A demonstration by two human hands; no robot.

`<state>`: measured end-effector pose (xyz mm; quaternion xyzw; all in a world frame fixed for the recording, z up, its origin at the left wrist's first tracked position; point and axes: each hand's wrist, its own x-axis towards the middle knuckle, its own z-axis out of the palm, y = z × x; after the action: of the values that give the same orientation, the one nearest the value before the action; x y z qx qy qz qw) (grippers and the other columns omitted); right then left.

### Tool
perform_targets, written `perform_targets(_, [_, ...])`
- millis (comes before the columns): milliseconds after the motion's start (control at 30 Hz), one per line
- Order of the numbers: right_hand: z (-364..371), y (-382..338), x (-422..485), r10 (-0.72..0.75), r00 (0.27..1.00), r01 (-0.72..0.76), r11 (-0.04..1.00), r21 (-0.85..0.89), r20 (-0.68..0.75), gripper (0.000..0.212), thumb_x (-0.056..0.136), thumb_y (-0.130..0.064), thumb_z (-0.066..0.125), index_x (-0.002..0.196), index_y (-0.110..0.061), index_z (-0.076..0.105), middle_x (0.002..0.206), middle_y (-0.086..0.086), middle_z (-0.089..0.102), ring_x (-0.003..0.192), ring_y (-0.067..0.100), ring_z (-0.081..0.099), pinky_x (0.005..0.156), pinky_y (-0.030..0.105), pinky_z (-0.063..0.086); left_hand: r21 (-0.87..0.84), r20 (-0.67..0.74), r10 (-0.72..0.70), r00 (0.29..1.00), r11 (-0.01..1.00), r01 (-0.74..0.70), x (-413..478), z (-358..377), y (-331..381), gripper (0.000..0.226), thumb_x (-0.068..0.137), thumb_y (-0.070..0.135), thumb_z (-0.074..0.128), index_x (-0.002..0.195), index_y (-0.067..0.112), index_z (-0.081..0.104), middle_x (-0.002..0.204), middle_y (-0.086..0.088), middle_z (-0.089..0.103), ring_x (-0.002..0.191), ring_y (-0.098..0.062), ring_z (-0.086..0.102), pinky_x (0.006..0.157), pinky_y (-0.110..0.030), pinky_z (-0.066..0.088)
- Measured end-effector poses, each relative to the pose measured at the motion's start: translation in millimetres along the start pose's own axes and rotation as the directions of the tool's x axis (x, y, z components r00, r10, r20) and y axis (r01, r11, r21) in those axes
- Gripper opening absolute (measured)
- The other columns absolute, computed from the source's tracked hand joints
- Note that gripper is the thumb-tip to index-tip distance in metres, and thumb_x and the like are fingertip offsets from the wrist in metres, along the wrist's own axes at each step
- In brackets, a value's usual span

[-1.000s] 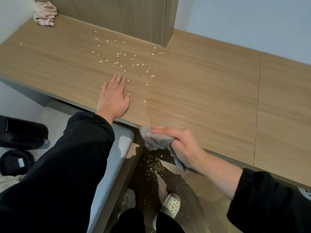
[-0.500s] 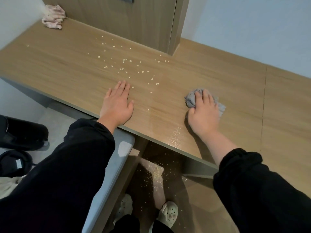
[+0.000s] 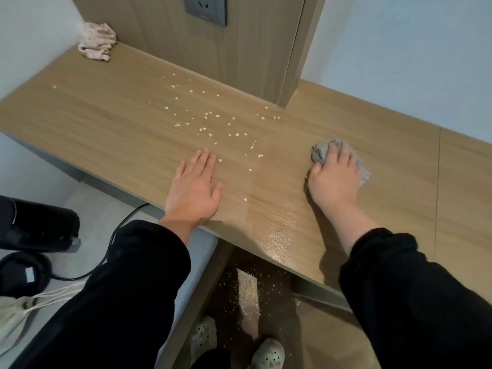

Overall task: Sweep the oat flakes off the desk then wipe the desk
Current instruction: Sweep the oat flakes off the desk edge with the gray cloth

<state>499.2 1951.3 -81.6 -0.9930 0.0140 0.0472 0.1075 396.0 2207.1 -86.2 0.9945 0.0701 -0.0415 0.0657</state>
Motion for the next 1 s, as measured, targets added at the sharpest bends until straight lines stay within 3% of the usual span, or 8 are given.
perform_targets(100, [14.7, -42.8, -12.4, -0.157, 0.987, 0.157, 0.988, -0.004, 0.021, 0.060, 0.100, -0.032, 0.028, 0.154, -0.012, 0.014, 0.162, 0.015, 0.008, 0.149, 0.034, 0.010, 0.121, 0.048, 0.012, -0.004, 0.010, 0.000, 1.000, 1.000, 0.000, -0.2, -1.1, 0.8, 0.066, 0.098, 0.039, 0.027, 0.153, 0.015, 0.001, 0.161, -0.002, -0.005, 0.148, -0.015, -0.007, 0.121, -0.039, 0.000])
perform_targets(267, [8.1, -18.2, -57.9, -0.503, 0.851, 0.509, 0.861, 0.004, 0.152, 0.059, 0.101, -0.031, 0.036, 0.155, -0.017, 0.015, 0.163, 0.005, 0.006, 0.150, 0.021, 0.004, 0.123, 0.040, 0.008, 0.004, 0.049, 0.002, 0.999, 1.000, -0.003, -0.5, -1.9, 0.9, 0.065, 0.098, 0.040, 0.022, 0.153, 0.016, -0.003, 0.161, -0.002, -0.009, 0.147, -0.015, -0.011, 0.121, -0.041, 0.001])
perform_targets(333, [0.4, 7.0, -47.4, -0.425, 0.897, 0.427, 0.904, 0.015, 0.118, 0.058, 0.101, -0.028, 0.039, 0.154, -0.014, 0.020, 0.162, 0.006, 0.010, 0.150, 0.023, 0.009, 0.122, 0.042, 0.010, 0.004, 0.076, 0.013, 0.997, 1.000, -0.013, 0.9, -2.9, 0.4, 0.065, 0.098, 0.041, 0.019, 0.152, 0.016, -0.006, 0.161, -0.003, -0.011, 0.147, -0.016, -0.013, 0.121, -0.042, 0.000])
perform_targets(433, [-4.5, 11.7, -20.8, -0.103, 0.995, 0.102, 0.994, 0.045, 0.012, 0.056, 0.100, -0.025, 0.038, 0.153, -0.011, 0.024, 0.162, 0.011, 0.015, 0.148, 0.027, 0.015, 0.121, 0.047, 0.014, 0.012, 0.083, 0.025, 0.996, 1.000, -0.026, 0.1, -4.4, 0.2, 0.065, 0.098, 0.042, 0.015, 0.151, 0.015, -0.008, 0.160, -0.004, -0.012, 0.147, -0.018, -0.014, 0.120, -0.043, -0.002])
perform_targets(533, [6.5, -33.5, -13.7, 0.212, 0.976, -0.203, 0.971, 0.129, -0.052, 0.058, 0.097, -0.023, 0.037, 0.153, -0.012, 0.023, 0.162, 0.011, 0.014, 0.148, 0.029, 0.013, 0.120, 0.048, 0.013, -0.013, 0.070, 0.041, 0.997, 0.999, -0.041, -0.4, -4.8, -0.4, 0.064, 0.099, 0.042, 0.017, 0.152, 0.014, -0.006, 0.160, -0.005, -0.011, 0.147, -0.019, -0.013, 0.119, -0.042, -0.005])
perform_targets(767, [8.2, -48.5, -37.8, -0.349, 0.935, 0.348, 0.937, 0.029, 0.069, 0.058, 0.098, -0.019, 0.041, 0.153, -0.015, 0.023, 0.162, 0.008, 0.015, 0.149, 0.024, 0.013, 0.121, 0.037, 0.006, -0.340, 0.012, 0.076, 0.997, 0.938, -0.067, -3.9, -7.6, -12.4, 0.068, 0.097, 0.028, 0.040, 0.154, 0.018, 0.005, 0.162, 0.002, -0.005, 0.147, -0.011, -0.012, 0.121, -0.040, -0.002])
perform_targets(867, [-3.0, -12.3, -17.1, -0.102, 0.995, 0.103, 0.991, 0.081, -0.015, 0.062, 0.091, -0.016, 0.045, 0.151, -0.011, 0.027, 0.154, 0.015, 0.033, 0.141, 0.031, 0.031, 0.118, 0.047, 0.019, -0.338, -0.022, 0.018, 1.000, 0.941, -0.025, 6.6, -10.6, -44.3, 0.069, 0.094, 0.020, 0.044, 0.153, 0.021, 0.009, 0.161, 0.002, -0.002, 0.147, -0.012, -0.011, 0.121, -0.043, 0.000])
perform_targets(1000, [0.4, -25.9, -3.7, 0.179, 0.976, -0.150, 0.966, 0.208, -0.125, 0.056, 0.088, -0.012, 0.048, 0.141, 0.000, 0.037, 0.142, 0.023, 0.044, 0.133, 0.039, 0.040, 0.113, 0.050, 0.030, -0.216, -0.109, -0.212, 0.971, 0.959, 0.185, 37.4, -17.1, -103.5, 0.062, 0.095, 0.018, 0.040, 0.152, 0.010, 0.018, 0.160, -0.011, 0.012, 0.148, -0.025, 0.002, 0.120, -0.050, 0.009])
